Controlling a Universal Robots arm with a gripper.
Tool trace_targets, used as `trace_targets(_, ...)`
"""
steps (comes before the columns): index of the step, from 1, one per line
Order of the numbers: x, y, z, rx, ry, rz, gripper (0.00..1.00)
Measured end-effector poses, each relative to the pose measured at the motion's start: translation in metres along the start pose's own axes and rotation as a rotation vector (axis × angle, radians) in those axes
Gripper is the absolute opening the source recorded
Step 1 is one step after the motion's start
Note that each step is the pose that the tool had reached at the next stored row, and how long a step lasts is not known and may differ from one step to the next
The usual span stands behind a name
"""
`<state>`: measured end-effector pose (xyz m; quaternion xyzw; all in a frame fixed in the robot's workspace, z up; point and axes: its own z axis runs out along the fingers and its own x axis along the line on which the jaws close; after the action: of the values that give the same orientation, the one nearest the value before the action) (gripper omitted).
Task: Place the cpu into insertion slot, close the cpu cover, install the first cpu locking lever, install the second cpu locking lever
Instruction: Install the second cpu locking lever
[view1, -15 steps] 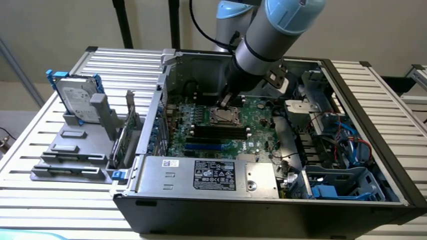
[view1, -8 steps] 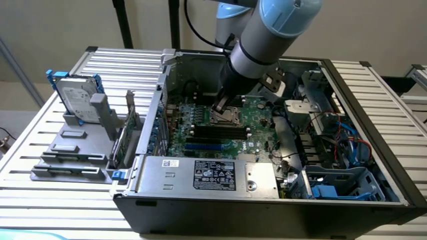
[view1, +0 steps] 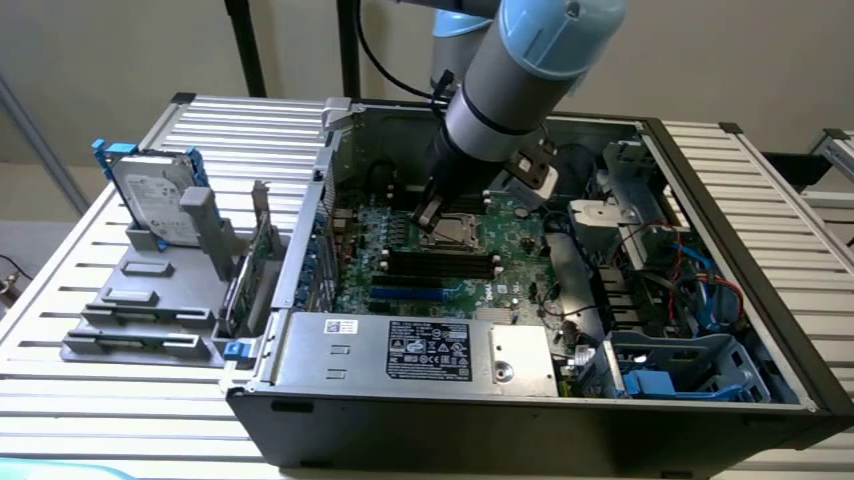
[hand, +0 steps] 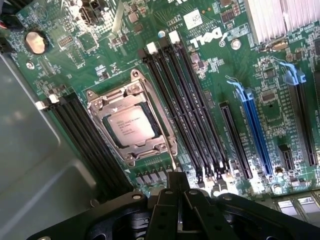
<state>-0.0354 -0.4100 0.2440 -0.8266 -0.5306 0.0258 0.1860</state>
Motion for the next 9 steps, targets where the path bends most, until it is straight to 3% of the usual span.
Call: trace_targets(9, -0.0029, 0.0016, -0.0006, -0.0024, 0.0075, 0.022, 0.11)
